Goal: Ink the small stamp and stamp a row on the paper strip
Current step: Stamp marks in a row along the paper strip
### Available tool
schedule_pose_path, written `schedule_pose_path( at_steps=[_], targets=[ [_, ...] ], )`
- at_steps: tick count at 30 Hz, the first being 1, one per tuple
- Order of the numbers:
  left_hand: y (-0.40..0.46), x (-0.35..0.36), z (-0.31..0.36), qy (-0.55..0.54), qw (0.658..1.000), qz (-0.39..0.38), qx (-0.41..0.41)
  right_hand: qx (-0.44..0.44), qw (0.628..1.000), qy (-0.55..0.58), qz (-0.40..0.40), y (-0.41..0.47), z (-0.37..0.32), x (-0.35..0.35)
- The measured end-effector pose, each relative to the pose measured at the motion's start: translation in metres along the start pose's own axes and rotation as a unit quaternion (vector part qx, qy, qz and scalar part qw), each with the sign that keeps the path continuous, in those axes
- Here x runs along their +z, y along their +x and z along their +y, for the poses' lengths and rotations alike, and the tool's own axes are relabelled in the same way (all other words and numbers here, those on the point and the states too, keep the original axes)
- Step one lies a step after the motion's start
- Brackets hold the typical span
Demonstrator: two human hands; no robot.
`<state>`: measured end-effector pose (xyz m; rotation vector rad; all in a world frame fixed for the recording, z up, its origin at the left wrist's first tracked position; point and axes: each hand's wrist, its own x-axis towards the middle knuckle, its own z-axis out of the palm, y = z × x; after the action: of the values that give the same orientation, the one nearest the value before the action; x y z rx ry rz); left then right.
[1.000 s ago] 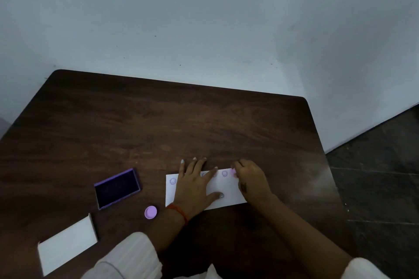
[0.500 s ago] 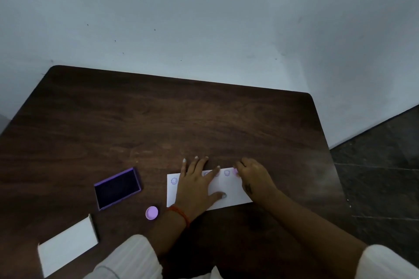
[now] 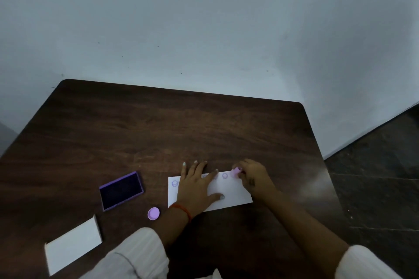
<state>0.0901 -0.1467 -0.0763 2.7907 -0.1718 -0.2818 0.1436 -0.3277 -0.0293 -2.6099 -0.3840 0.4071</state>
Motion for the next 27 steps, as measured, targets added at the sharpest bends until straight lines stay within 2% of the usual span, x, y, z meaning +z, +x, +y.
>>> schedule_pose_path(
  at_steps=[2,3,5,8,11,13,15,18,27],
  targets=[
    [0.001,-0.003,0.002,0.001,1.000,-0.009,-0.002,0.039,0.980,0.171,0.097,-0.009,0.001,-0.002],
    [0.000,-0.006,0.004,-0.002,1.000,-0.010,-0.005,0.063,0.958,0.245,0.137,-0.015,0.001,-0.003],
    [-0.001,-0.011,0.006,-0.015,1.000,-0.007,-0.009,0.128,0.899,0.383,0.168,-0.022,-0.001,-0.004],
    [-0.007,-0.019,0.005,-0.044,0.998,0.034,-0.014,0.224,0.762,0.588,0.156,-0.028,-0.002,-0.005],
    [-0.021,-0.027,-0.003,-0.079,0.994,0.071,-0.031,0.232,0.615,0.743,0.124,-0.041,-0.005,-0.003],
    [-0.034,-0.030,-0.011,-0.096,0.991,0.084,-0.051,0.222,0.549,0.799,0.107,-0.051,-0.008,0.002],
    [-0.051,-0.031,-0.021,-0.117,0.985,0.099,-0.074,0.219,0.500,0.833,0.094,-0.060,-0.013,0.007],
    [-0.077,-0.029,-0.037,-0.129,0.980,0.111,-0.107,0.219,0.463,0.855,0.080,-0.069,-0.020,0.018],
    [-0.118,-0.015,-0.053,-0.163,0.960,0.112,-0.197,0.219,0.456,0.861,0.049,-0.081,-0.030,0.044]
  ],
)
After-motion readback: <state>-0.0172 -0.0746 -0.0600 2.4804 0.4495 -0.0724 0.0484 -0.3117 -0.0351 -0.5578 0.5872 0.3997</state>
